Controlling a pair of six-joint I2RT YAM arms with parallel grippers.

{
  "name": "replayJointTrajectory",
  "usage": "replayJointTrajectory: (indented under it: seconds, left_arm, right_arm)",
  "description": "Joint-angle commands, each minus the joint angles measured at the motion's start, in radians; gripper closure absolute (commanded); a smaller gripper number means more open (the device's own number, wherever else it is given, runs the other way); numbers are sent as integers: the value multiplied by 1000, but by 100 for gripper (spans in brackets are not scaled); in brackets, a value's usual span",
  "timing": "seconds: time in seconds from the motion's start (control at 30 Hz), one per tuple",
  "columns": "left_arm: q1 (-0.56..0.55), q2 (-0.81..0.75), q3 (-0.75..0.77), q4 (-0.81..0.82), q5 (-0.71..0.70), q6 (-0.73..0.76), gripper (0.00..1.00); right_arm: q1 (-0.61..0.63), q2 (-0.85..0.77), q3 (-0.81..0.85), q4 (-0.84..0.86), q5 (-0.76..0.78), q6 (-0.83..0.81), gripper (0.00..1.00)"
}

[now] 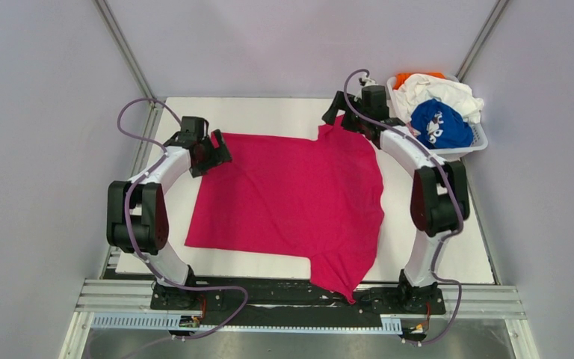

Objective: Fold and stack the t-shirts
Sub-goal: Flatten out the tshirt

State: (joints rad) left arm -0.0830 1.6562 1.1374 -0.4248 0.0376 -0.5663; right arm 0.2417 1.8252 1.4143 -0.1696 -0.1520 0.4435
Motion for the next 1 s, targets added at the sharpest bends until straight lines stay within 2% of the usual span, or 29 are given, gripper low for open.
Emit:
replayJointTrajectory:
  seconds: [0.0,0.1,0.27,0.63,0.97]
  left_arm:
    - [-2,-39,-48,51,61,-3,0]
    - [-1,-22,-67,68,71,-4,0]
    - [-1,15,-72,92,38,-10,0]
    - [2,144,-6,61,-34,-36,0]
    - [20,286,123,24,-76,-76,0]
  right_arm:
    - [-1,-140,-204,-128,102,53,0]
    - [-13,-190,-304,-159,116,52,0]
    - [-60,-140,-303,-146,111,-1,0]
    - [-139,143,-143,-178,106,-10,0]
    - [-195,393,174,-276,108,-15,0]
